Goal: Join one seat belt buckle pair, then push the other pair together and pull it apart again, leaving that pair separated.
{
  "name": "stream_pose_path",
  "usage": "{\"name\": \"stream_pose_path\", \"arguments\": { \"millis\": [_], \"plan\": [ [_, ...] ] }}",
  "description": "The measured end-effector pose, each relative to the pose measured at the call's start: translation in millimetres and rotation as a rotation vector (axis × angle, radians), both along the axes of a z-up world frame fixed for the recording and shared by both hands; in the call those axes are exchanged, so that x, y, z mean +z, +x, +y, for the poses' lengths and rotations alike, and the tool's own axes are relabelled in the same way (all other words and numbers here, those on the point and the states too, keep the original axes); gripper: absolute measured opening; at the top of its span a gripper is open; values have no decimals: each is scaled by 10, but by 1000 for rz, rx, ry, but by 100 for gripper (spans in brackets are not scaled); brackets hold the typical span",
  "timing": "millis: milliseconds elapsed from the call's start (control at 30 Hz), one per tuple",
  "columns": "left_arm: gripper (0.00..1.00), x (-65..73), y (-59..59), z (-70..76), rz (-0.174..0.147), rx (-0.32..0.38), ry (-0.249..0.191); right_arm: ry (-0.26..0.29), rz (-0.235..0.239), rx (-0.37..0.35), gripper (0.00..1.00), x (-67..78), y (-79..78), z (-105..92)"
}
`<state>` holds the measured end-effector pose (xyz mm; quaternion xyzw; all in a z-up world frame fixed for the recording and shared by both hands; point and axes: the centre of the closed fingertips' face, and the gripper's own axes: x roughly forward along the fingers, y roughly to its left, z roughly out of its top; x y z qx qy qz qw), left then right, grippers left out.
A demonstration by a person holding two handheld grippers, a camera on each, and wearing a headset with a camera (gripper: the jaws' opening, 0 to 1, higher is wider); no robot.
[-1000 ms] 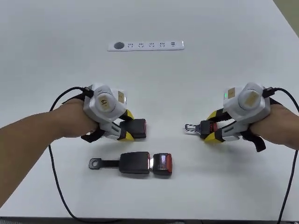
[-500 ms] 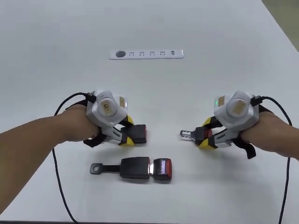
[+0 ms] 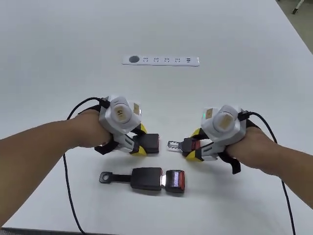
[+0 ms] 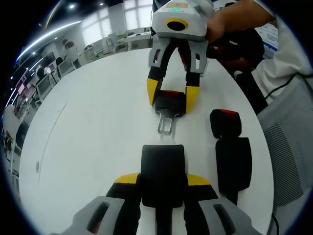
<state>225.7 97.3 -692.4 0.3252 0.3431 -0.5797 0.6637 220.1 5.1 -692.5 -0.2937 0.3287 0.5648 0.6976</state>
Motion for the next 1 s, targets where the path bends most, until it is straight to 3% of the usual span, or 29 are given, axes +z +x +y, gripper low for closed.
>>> {"name": "stream_pose_path", "arguments": {
  "millis": [200, 333, 500, 633, 1000],
  "plan": [
    [34, -18, 20, 18, -3, 13, -11, 7, 2, 9, 34, 2, 12, 168],
    [34, -9, 7, 13, -2, 16, -15, -4, 4, 11, 34, -3, 21, 164],
    [34, -25, 17, 17, 2, 14, 0, -22, -43, 52, 34, 22, 8, 178],
    [34, -13, -2, 2, 1, -6, 18, -9, -50, 84, 34, 30, 50, 242],
    [33, 13, -48, -32, -5, -28, 12, 53, 11, 106, 33, 15, 16, 294]
  ]
}}
